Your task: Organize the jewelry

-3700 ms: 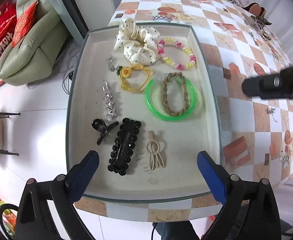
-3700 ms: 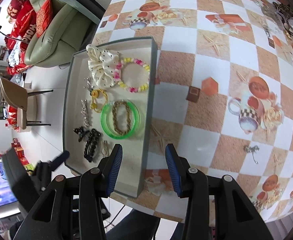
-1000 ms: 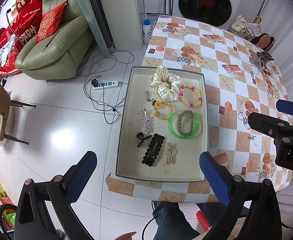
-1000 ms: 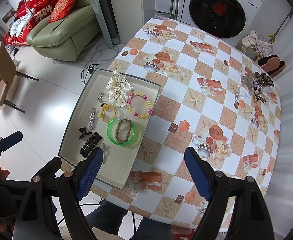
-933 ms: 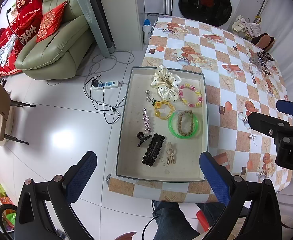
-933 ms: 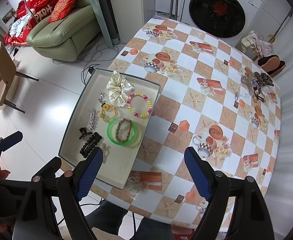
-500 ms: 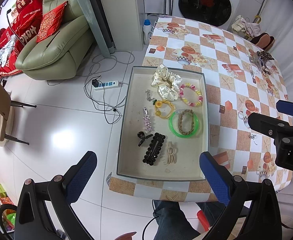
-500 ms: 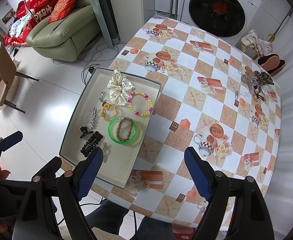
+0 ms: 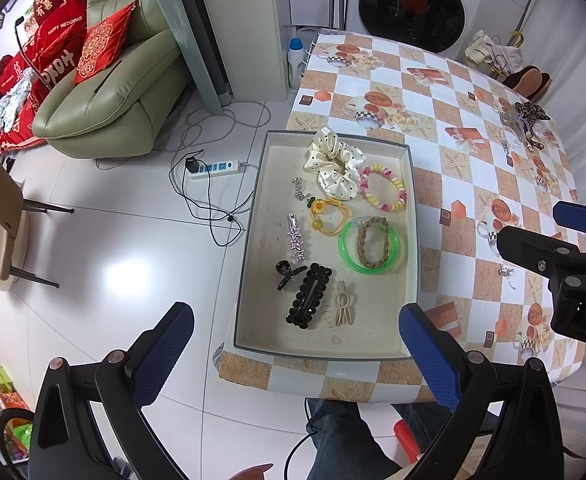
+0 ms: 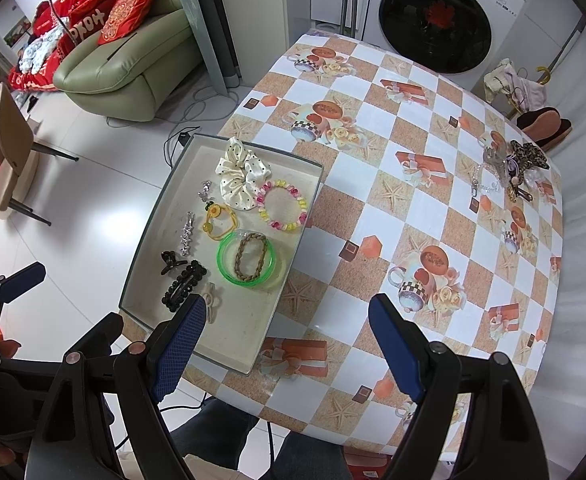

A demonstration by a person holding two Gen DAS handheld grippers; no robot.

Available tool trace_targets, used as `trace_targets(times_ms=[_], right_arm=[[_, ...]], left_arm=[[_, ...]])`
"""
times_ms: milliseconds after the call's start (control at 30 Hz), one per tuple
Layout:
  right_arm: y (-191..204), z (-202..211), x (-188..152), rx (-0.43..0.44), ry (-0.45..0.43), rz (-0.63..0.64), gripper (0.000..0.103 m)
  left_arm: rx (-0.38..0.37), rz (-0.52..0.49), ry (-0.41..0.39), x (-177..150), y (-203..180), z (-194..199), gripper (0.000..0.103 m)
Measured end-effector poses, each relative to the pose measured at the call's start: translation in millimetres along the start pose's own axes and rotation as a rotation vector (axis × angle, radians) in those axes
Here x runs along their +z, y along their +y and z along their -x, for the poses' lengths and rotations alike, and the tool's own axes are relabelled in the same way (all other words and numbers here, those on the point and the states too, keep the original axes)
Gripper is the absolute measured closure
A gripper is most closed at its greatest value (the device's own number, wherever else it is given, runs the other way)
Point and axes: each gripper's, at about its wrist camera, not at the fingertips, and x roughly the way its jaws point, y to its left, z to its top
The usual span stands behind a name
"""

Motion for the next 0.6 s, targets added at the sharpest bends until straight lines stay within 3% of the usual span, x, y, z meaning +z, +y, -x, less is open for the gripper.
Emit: trace_targets(times_ms=[600], right_arm=[[-0.1, 0.4, -0.6, 0.0, 0.0, 0.002, 0.018]], left_arm=[[0.003, 0.006, -0.001, -2.3, 2.3, -1.6, 0.0]])
